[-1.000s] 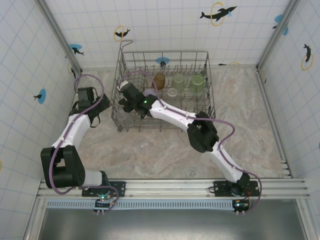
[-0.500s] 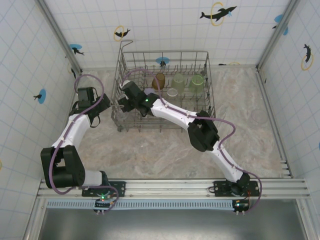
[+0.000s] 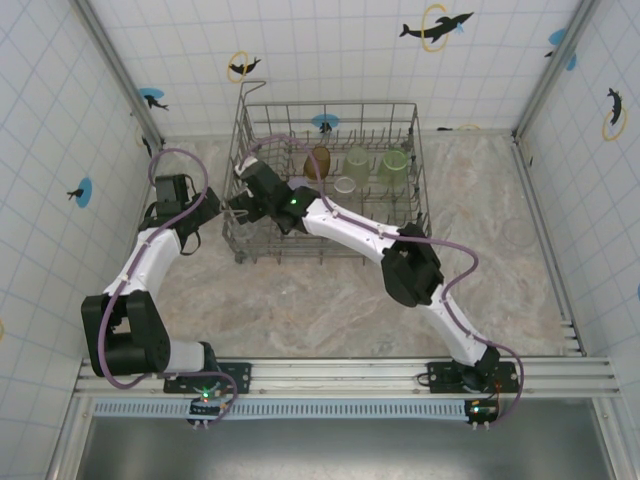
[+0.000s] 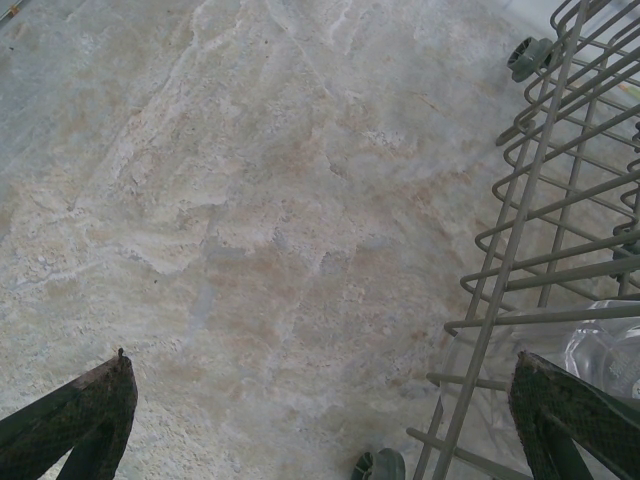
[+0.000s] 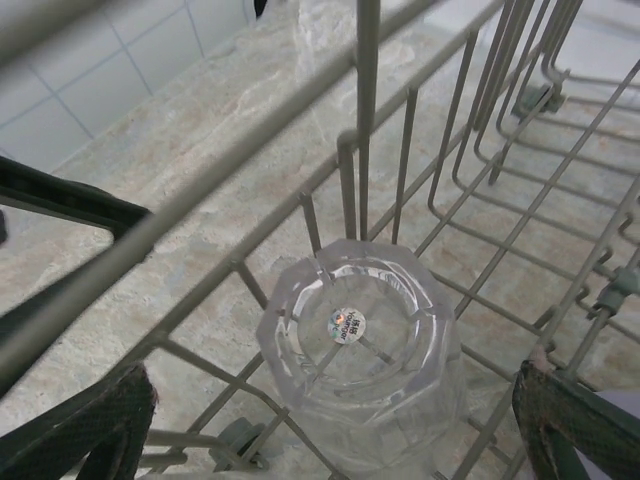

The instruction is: Load the cups into the dish rack

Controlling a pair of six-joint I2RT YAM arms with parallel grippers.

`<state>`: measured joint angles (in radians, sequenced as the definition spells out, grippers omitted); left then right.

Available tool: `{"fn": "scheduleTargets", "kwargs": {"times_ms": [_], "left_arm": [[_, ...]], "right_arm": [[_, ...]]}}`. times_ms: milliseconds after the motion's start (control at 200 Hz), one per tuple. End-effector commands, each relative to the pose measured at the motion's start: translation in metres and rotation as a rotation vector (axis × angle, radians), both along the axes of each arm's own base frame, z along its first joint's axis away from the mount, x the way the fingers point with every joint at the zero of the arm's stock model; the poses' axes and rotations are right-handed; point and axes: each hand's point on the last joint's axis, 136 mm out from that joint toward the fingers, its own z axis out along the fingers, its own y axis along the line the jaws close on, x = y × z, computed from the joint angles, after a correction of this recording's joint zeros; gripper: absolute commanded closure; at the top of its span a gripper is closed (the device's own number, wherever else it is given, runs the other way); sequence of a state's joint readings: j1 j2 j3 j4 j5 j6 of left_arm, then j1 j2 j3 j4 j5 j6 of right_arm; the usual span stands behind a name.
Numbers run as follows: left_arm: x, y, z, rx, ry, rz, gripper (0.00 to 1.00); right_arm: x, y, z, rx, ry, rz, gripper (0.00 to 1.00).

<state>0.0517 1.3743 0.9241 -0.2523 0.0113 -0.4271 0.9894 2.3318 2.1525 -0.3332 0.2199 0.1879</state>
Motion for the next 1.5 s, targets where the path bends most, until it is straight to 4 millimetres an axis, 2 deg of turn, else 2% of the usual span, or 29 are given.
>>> {"fn": "scheduleTargets", "kwargs": {"times_ms": [0, 270, 470, 761, 906, 1166, 1496], "left_arm": [[0.002, 0.001, 0.012, -0.011, -0.04, 0.012, 0.02], [0.001, 0.0, 0.016, -0.015, -0.053, 0.01, 0.02], [0.001, 0.0, 0.019, -0.016, -0.062, 0.012, 0.02], [-0.002, 0.011, 0.021, 0.029, -0.065, 0.056, 0.02], [-0.003, 0.015, 0.022, 0.055, -0.058, 0.071, 0.02], [-0.006, 0.025, 0.02, 0.099, -0.045, 0.104, 0.02], [-0.006, 0.028, 0.012, 0.113, -0.023, 0.118, 0.02]], "right_arm": [[-0.003, -0.009, 0.07, 0.078, -0.121, -0.012, 0.02], [0.004, -0.029, 0.086, 0.001, -0.203, -0.064, 0.0], [0.009, -0.041, 0.108, -0.017, -0.266, -0.086, 0.0], [0.023, -0.078, 0.134, -0.03, -0.292, -0.162, 0.0], [0.025, -0.097, 0.138, -0.035, -0.288, -0.185, 0.0], [0.03, -0.147, 0.139, -0.051, -0.268, -0.267, 0.01], [0.034, -0.238, 0.125, -0.024, -0.205, -0.411, 0.0]]}}
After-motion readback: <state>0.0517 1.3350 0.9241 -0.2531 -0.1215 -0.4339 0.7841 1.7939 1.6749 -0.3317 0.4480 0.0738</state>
